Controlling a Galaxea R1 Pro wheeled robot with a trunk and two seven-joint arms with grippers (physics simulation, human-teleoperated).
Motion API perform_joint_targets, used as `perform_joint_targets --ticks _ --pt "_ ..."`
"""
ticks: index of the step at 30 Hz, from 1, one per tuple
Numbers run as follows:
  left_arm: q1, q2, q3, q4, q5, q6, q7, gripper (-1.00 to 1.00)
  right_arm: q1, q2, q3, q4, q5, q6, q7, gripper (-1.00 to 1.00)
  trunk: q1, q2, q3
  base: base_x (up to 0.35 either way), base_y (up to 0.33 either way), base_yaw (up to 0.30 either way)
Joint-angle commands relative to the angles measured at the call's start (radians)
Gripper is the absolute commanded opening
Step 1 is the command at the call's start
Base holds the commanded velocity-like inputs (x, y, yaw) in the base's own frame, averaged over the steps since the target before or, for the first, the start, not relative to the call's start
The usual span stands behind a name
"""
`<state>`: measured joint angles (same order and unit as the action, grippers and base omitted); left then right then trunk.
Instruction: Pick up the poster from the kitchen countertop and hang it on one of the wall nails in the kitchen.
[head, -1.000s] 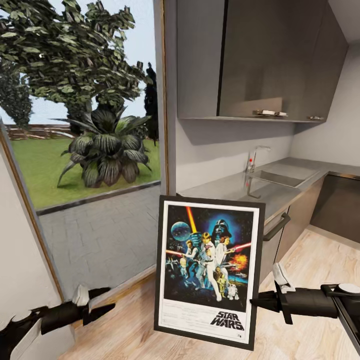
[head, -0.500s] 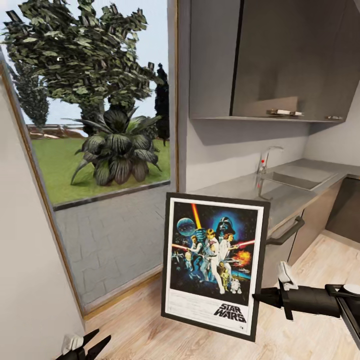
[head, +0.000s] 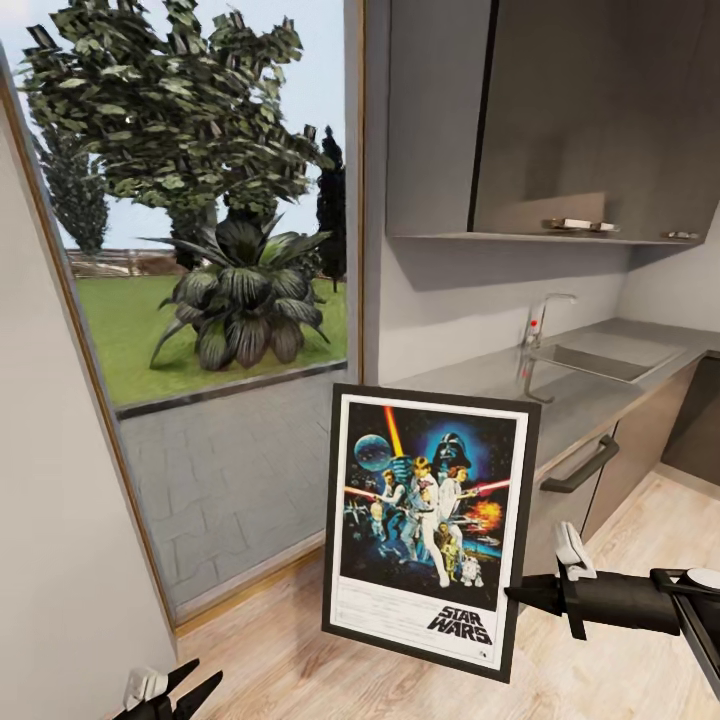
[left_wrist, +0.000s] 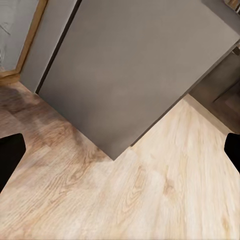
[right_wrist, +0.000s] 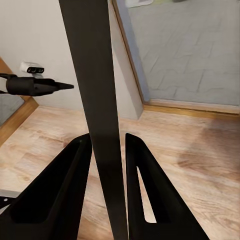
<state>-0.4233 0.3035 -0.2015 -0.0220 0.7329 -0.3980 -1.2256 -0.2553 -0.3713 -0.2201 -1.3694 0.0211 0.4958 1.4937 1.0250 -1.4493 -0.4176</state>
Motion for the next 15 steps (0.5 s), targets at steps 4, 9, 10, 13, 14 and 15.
perform_joint_targets --ticks 4,9,10,13,14,15 --pt "0.003 0.001 -0.007 0.0 0.008 0.031 -0.002 1.0 -0.001 0.0 -0.001 0.0 0.002 0.012 0.006 -1.0 0.0 -0.001 -0.001 0.0 0.0 0.0" --pt "0.038 0.0 -0.006 0.0 0.009 0.074 -0.002 1.0 -0.001 0.0 0.0 0.0 0.004 0.012 0.007 -1.0 0.0 -0.001 -0.005 0.0 0.0 0.0" --pt "0.04 0.0 -0.006 0.0 0.009 0.076 -0.001 1.0 -0.001 0.0 0.0 0.0 0.004 0.012 0.007 -1.0 0.0 -0.001 -0.007 0.0 0.0 0.0" --pt "0.044 0.0 -0.006 0.001 0.008 0.08 0.006 1.0 -0.001 0.0 0.001 0.0 0.005 0.012 0.007 -1.0 0.0 -0.001 -0.011 0.0 0.0 0.0" --pt "0.045 0.0 -0.006 0.001 0.008 0.081 0.01 1.0 -0.001 0.0 0.001 0.0 0.005 0.012 0.007 -1.0 0.0 -0.001 -0.013 0.0 0.0 0.0" --pt "0.045 0.0 -0.006 0.001 0.008 0.081 0.015 1.0 -0.001 0.0 0.001 -0.001 0.006 0.012 0.007 -1.0 0.0 -0.001 -0.014 0.0 0.0 0.0"
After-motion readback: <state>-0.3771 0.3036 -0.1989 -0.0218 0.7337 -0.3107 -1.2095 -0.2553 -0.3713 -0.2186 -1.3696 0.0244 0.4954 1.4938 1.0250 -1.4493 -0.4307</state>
